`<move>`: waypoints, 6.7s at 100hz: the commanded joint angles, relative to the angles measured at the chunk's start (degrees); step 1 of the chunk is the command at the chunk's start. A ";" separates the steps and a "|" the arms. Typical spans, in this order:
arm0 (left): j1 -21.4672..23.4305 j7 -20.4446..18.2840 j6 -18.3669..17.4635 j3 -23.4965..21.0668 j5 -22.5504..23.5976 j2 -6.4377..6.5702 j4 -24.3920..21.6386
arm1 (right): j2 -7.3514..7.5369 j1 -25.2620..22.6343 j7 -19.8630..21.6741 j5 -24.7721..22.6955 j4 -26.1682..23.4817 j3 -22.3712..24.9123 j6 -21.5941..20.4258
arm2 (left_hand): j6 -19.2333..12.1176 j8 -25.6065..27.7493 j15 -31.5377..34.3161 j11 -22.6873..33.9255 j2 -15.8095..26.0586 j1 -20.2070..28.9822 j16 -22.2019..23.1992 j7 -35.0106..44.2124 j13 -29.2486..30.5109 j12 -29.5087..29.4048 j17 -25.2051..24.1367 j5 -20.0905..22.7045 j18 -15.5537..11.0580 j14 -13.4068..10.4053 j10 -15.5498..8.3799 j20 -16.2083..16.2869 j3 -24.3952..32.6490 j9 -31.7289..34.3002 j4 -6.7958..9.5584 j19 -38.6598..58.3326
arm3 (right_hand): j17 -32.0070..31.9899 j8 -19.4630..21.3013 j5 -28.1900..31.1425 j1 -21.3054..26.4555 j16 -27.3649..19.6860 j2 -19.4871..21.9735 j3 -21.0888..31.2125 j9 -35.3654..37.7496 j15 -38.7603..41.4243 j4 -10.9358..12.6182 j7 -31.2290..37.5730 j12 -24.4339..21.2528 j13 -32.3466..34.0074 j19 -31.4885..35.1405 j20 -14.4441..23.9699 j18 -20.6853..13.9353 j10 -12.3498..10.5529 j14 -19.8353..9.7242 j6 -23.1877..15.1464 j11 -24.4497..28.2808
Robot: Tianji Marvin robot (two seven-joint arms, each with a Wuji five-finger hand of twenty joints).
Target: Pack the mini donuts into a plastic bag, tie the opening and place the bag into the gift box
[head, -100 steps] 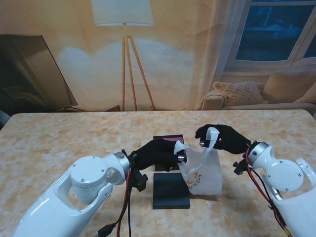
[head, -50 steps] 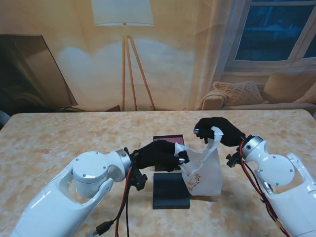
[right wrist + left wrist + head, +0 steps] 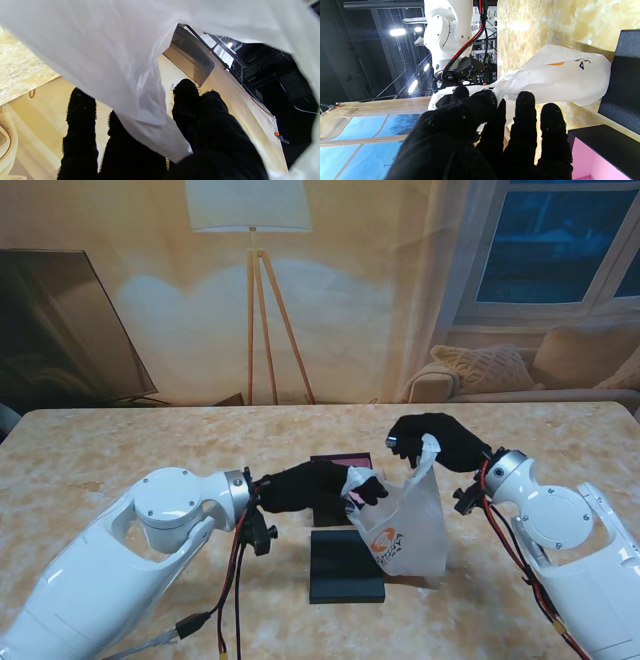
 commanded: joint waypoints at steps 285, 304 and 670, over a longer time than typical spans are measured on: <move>3.73 24.59 -0.79 5.99 3.63 -6.06 -0.97 | -0.49 3.68 -1.50 -5.86 -1.20 -5.02 0.25 | -6.18 -4.30 30.16 10.90 -6.60 4.12 6.48 6.33 14.68 37.74 10.52 -0.05 -3.71 -7.53 -2.89 2.30 -8.79 13.85 -3.74 17.02 | -14.97 -11.80 -18.40 10.67 -11.37 5.39 21.34 -22.71 -26.28 6.92 -27.12 -10.54 -20.71 -4.85 0.55 4.41 11.46 8.69 17.23 -19.29; 3.35 23.91 -0.47 6.09 4.19 -5.86 -0.87 | -0.54 3.79 -1.75 -7.23 -1.24 -5.46 1.82 | -5.95 -4.79 36.59 17.74 -7.01 3.13 5.40 5.94 15.96 40.19 12.28 -0.51 -4.59 -9.02 -3.20 4.48 -8.98 13.69 -3.73 20.56 | -15.26 -10.64 -17.34 11.24 -11.51 5.96 22.13 -23.20 -25.77 8.17 -29.90 -10.81 -21.14 -4.43 0.17 4.60 12.12 9.25 18.17 -18.96; -1.87 27.43 3.34 13.76 25.36 -5.29 -4.60 | 1.45 2.10 -0.05 -34.76 -5.16 -5.35 2.64 | 7.99 -4.91 24.14 13.62 0.42 -3.95 11.50 -7.13 -6.01 35.44 -4.87 -2.94 -7.43 -1.86 -0.53 17.34 -5.88 -4.53 -1.87 16.34 | -16.71 -17.58 -20.06 19.63 -14.26 -11.23 44.36 -30.98 -28.35 3.74 -49.86 -13.97 -25.72 -5.48 -2.68 4.05 18.09 12.41 31.22 -20.71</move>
